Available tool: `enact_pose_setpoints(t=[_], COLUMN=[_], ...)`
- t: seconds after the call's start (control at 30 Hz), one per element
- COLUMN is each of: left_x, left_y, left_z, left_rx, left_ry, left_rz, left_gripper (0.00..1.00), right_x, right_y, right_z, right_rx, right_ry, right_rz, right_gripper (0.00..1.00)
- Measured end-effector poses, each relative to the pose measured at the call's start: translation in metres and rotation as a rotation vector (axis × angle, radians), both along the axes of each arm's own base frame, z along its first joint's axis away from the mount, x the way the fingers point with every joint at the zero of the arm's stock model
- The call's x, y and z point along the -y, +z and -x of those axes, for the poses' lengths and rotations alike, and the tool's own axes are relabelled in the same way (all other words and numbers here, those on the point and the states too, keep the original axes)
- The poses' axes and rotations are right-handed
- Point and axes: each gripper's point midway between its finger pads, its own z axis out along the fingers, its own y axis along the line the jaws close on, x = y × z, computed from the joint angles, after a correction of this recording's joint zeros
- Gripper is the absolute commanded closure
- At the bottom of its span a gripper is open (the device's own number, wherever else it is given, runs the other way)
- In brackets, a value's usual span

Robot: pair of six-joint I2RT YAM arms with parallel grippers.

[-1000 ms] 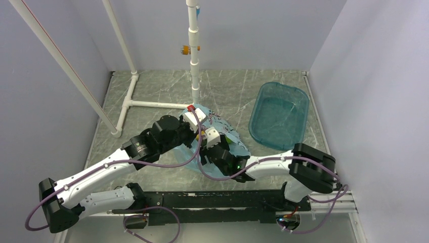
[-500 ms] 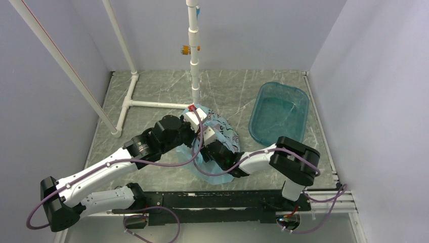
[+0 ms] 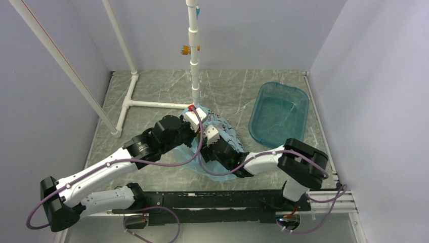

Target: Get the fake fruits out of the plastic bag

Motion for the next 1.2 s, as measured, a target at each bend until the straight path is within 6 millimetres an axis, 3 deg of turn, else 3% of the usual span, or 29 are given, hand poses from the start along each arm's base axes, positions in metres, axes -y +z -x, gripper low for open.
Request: enact_pose_setpoints(t=[0.07,0.23,0.53,0.8,1.0,1.2], left_x=[0.000,0.000,0.000,-0.003,-0.004,-0.003], left_y=[0.000,0.000,0.000,0.000,0.000,-0.003], left_z=[0.000,0.000,0.000,-0.003,-0.004,-0.005], left_rx=[0.000,0.000,0.001,0.010,0.012,0.008], left_ry=[0.000,0.000,0.002,0.017,0.026,0.025], left_rz=[0.000,0.000,-0.001,-0.009,-0.013,-0.020], left_gripper=[1.00,1.00,1.00,1.00,1.00,1.00], right_x=[-0.003,-0.011,-0.012,-0.017,-0.017,-0.013], right_y=[0.013,0.036,0.018,0.001,0.002,0.017], right_z=[0.001,0.000,-0.009,-0.019,-0.021,-0.013], right_rx=[0.001,0.016,0.003,0.009,0.017,0.025], right_ry=[0.001,0.001,-0.055,-0.093,-0.098,-0.084], right_rz=[-0.050,-0.144,-0.115,-0.071,-0.072,-0.094], right_gripper=[0.19,0.18,0.34,0.37,0.57,0.67])
